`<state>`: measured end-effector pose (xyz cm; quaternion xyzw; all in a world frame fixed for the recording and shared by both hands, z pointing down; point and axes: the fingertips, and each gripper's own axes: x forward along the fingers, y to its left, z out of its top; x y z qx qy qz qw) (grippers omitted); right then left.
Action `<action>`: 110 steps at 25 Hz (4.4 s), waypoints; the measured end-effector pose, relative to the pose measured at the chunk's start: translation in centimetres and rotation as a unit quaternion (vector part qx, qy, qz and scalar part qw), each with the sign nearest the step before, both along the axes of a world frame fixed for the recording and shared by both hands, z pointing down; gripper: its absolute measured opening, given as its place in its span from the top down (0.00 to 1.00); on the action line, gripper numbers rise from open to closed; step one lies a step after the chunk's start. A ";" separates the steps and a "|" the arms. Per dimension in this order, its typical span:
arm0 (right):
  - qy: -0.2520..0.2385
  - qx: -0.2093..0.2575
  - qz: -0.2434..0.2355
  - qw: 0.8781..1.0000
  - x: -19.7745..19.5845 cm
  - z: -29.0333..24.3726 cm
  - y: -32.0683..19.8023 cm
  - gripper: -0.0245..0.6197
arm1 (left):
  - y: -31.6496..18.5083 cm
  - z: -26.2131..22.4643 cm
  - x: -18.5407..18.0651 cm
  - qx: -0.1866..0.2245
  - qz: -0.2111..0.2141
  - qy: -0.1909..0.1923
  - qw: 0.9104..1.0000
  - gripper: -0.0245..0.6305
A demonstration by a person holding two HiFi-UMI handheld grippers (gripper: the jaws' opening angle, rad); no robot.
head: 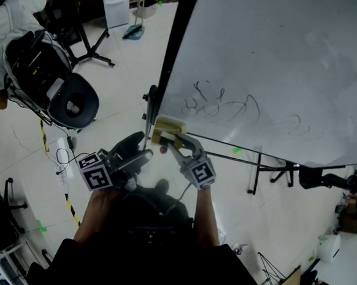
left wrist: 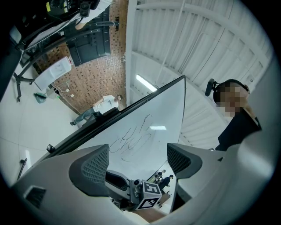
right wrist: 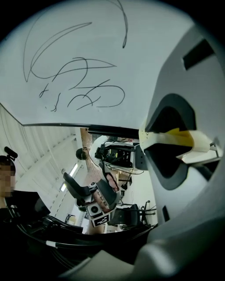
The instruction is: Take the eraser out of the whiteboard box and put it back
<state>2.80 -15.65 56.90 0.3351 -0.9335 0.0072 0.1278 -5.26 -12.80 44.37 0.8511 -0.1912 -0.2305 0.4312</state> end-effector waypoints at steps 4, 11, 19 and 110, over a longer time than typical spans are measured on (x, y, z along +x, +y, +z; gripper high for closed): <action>0.008 -0.002 0.009 1.000 0.4 0.3 -0.1 0.71 | 0.0 0.2 0.1 -0.001 0.002 -0.001 1.000 0.34; 0.012 -0.003 0.039 0.999 1.0 0.5 -0.7 0.62 | 0.0 0.3 0.2 -0.002 0.004 -0.001 1.000 0.34; -0.040 -0.020 0.047 0.998 1.5 -0.9 -0.6 0.60 | 0.2 0.1 0.0 -0.002 0.003 -0.002 1.000 0.34; -0.472 0.029 0.084 0.877 -3.6 -22.1 35.7 0.78 | 30.0 -0.5 -11.4 0.010 0.070 0.045 0.996 0.34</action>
